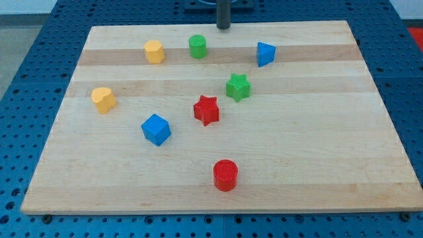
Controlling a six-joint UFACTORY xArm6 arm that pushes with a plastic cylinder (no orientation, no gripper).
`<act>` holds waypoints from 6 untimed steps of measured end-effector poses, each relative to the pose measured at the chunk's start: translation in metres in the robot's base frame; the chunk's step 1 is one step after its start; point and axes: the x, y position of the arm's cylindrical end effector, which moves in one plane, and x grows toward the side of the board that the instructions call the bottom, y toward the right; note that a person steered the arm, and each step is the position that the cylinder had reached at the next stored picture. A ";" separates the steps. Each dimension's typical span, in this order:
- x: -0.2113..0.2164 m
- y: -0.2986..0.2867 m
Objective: Move your arm to the top left of the green circle
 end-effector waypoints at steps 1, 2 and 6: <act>0.000 -0.009; 0.000 -0.009; 0.000 -0.052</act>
